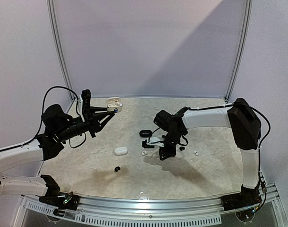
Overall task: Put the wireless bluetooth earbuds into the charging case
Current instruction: Rotate the left earbud at the center of the board.
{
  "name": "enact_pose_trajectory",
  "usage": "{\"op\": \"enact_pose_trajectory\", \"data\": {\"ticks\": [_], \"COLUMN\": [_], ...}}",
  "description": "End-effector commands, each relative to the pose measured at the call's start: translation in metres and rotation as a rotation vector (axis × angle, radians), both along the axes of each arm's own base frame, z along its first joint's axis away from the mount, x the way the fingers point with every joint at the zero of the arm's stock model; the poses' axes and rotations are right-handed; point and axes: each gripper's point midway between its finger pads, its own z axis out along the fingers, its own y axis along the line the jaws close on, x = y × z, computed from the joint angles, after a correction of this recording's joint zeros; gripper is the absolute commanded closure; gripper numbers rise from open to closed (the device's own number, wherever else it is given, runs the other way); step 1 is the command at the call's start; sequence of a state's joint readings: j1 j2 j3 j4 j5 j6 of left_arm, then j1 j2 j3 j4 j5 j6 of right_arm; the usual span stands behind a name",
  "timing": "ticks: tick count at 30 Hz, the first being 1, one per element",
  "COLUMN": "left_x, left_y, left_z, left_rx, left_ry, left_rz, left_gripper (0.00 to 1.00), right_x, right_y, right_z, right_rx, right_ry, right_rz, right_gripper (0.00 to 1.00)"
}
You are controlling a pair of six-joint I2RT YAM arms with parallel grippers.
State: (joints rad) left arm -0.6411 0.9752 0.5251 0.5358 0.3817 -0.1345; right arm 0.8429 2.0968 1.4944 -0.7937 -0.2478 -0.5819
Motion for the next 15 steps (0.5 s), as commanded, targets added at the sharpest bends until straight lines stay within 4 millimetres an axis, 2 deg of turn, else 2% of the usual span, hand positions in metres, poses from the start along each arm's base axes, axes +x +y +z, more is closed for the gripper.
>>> {"op": "enact_pose_trajectory", "data": {"ticks": [1, 4, 8, 10, 11, 15], "left_x": [-0.001, -0.001, -0.001, -0.001, -0.002, -0.002], "left_y": [-0.003, -0.003, -0.003, -0.003, -0.003, -0.003], "left_z": [0.008, 0.008, 0.006, 0.006, 0.005, 0.007], "left_rx": [0.000, -0.003, -0.004, -0.006, -0.007, -0.008], "left_ry": [-0.017, -0.018, -0.014, -0.013, -0.013, -0.019], "left_rz": [-0.014, -0.012, -0.013, -0.014, -0.015, -0.017], "left_gripper": [1.00, 1.00, 1.00, 1.00, 1.00, 1.00], "right_x": [-0.015, -0.012, -0.009, -0.009, -0.008, -0.002], "right_y": [-0.011, -0.019, -0.032, -0.036, -0.036, -0.025], "right_z": [-0.006, -0.010, -0.021, -0.029, -0.032, -0.023], "right_rx": [-0.045, -0.088, -0.153, -0.149, -0.138, -0.050], "right_ry": [0.147, 0.166, 0.217, 0.220, 0.209, 0.187], "right_rz": [-0.295, -0.497, -0.925, -1.081, -1.133, -1.317], "right_gripper": [0.87, 0.86, 0.82, 0.82, 0.82, 0.80]}}
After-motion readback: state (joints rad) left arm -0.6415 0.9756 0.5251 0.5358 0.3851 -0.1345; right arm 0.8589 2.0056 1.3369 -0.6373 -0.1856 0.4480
